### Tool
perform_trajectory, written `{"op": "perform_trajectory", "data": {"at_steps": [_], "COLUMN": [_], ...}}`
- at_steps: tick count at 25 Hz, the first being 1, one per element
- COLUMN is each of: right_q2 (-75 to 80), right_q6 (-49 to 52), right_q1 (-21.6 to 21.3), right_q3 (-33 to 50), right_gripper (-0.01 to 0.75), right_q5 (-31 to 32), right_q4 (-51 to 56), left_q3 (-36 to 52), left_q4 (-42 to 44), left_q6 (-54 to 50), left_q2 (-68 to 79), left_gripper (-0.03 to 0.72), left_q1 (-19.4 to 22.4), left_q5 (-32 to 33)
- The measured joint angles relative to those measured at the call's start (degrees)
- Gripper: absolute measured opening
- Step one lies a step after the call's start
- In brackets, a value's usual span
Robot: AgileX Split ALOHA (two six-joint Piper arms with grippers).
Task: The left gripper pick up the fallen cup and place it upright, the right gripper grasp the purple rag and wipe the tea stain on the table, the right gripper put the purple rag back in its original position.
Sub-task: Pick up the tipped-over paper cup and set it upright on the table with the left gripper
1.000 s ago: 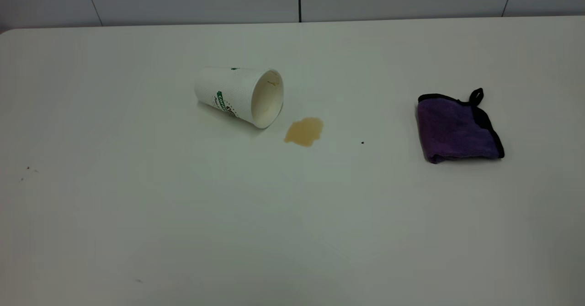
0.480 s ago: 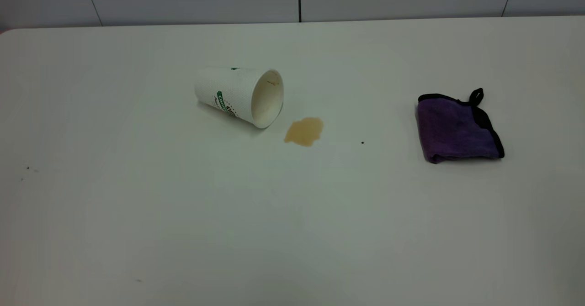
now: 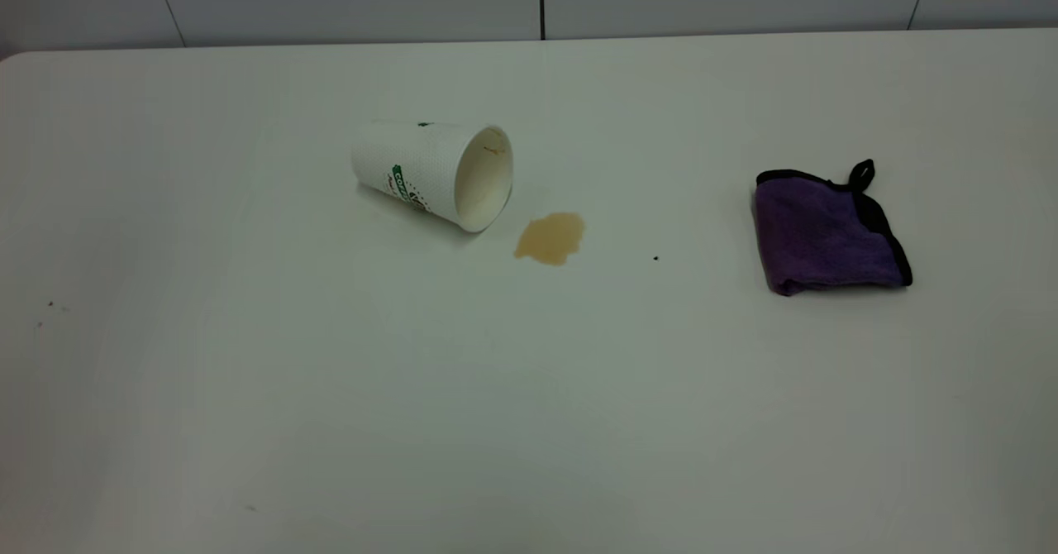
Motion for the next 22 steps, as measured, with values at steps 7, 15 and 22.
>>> {"op": "perform_trajectory", "data": {"at_steps": [7,15,22], "right_q2": [0.0,0.0,0.0], "right_q6": [0.0,0.0,0.0], "right_q1": [0.0,0.0,0.0], "right_q3": [0.0,0.0,0.0], "right_gripper": [0.243,0.243,0.243], "right_q5": [0.0,0.0,0.0], "right_q4": [0.0,0.0,0.0], "left_q3": [-9.39,-24.74,-41.48], "left_q4": [0.04,3.15,12.76], "left_q6": [0.0,0.0,-5.99], "left_q2": [18.85,37.5,52.15], "left_gripper": [0.53,0.53,0.53], "left_q1": [-9.41,-21.33,-28.15], "left_q5": [-5.99,-6.31,0.55]}}
